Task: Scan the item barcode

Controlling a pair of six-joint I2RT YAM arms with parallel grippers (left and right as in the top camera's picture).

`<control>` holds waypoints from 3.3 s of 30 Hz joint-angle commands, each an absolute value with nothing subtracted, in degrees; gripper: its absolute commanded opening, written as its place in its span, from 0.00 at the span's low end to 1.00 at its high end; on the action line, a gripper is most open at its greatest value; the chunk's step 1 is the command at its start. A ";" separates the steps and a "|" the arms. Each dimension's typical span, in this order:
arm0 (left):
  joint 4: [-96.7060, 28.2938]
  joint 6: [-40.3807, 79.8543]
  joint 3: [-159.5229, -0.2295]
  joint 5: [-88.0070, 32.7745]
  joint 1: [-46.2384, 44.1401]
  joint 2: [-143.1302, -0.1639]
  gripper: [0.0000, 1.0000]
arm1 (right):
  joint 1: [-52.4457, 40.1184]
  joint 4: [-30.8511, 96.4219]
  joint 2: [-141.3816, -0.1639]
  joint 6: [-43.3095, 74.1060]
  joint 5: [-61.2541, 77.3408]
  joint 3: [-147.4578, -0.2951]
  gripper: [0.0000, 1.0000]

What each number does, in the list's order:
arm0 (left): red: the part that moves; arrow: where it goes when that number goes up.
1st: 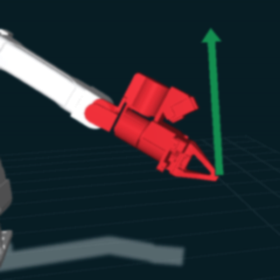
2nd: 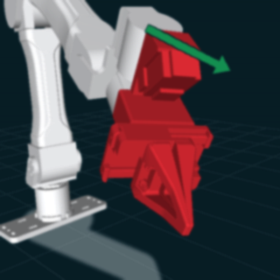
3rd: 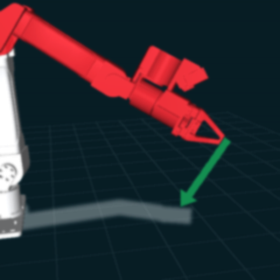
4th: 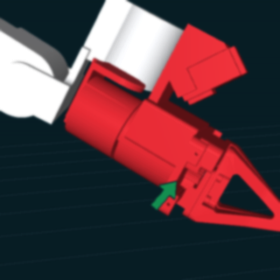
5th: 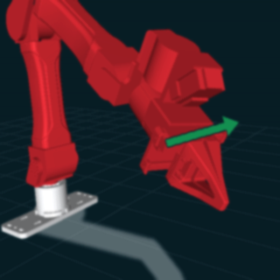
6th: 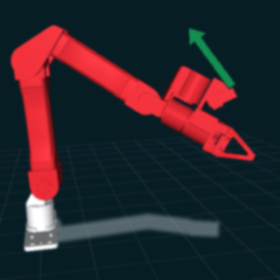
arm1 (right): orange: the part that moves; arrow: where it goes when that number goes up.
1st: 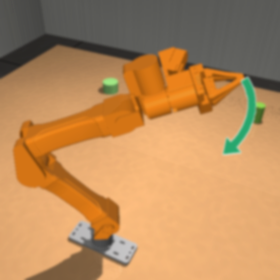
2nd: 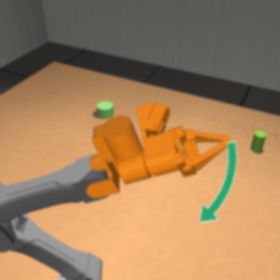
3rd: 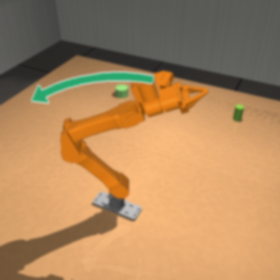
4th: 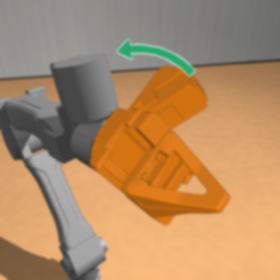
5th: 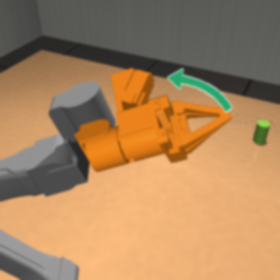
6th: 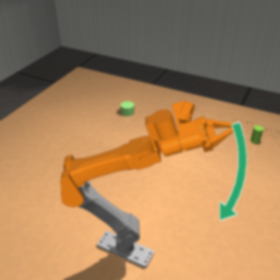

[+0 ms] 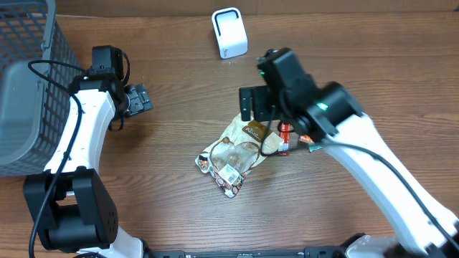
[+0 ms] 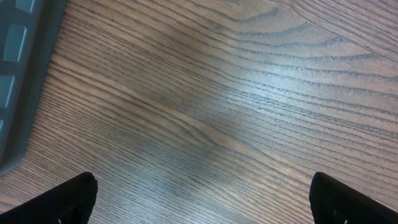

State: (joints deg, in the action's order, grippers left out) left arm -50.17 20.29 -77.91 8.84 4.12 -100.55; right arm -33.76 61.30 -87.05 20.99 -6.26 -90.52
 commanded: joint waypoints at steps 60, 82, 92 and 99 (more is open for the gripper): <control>-50.13 18.83 -77.49 9.41 3.73 -99.74 1.00 | -11.49 -28.23 -0.16 10.07 7.51 -2.44 1.00; -50.15 18.83 -77.49 9.41 3.73 -99.74 1.00 | -11.51 4.43 -0.14 9.98 4.14 -0.45 1.00; -50.15 18.83 -77.49 9.41 3.73 -99.74 1.00 | -11.49 4.43 -0.16 9.98 4.14 -0.45 1.00; -50.15 18.83 -77.49 9.41 3.70 -99.74 1.00 | -11.51 4.43 -0.16 9.98 4.14 -0.45 1.00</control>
State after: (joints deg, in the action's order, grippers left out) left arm -50.17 20.29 -77.82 8.86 4.12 -100.55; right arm -11.70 4.67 -0.62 10.41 4.86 -1.06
